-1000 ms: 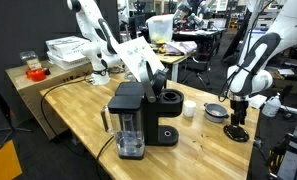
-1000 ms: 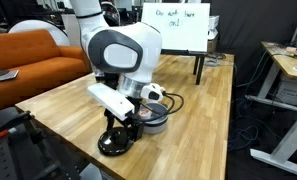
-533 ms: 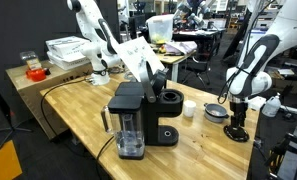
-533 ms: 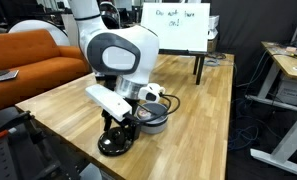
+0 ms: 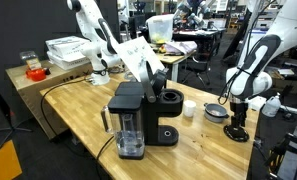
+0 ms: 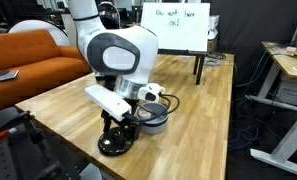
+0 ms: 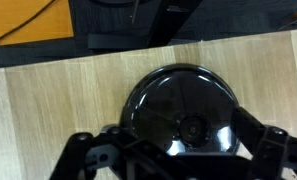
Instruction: Put the black lid on top of the grey pot
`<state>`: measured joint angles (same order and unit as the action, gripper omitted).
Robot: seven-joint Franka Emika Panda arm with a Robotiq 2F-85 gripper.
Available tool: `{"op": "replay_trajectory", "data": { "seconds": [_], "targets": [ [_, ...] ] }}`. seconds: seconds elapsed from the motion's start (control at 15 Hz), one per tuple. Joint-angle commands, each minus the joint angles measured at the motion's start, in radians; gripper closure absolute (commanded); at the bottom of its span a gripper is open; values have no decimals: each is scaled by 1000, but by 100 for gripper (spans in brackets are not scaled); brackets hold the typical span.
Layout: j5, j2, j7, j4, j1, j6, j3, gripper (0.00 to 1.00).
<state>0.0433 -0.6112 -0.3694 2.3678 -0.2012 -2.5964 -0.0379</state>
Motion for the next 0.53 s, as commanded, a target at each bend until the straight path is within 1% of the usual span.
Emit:
{"op": "replay_trajectory", "data": {
  "seconds": [0.0, 0.47],
  "targets": [
    [-51, 25, 44, 24, 15, -19, -13, 0],
    [-84, 34, 58, 25, 24, -10, -2, 0]
  ]
}}
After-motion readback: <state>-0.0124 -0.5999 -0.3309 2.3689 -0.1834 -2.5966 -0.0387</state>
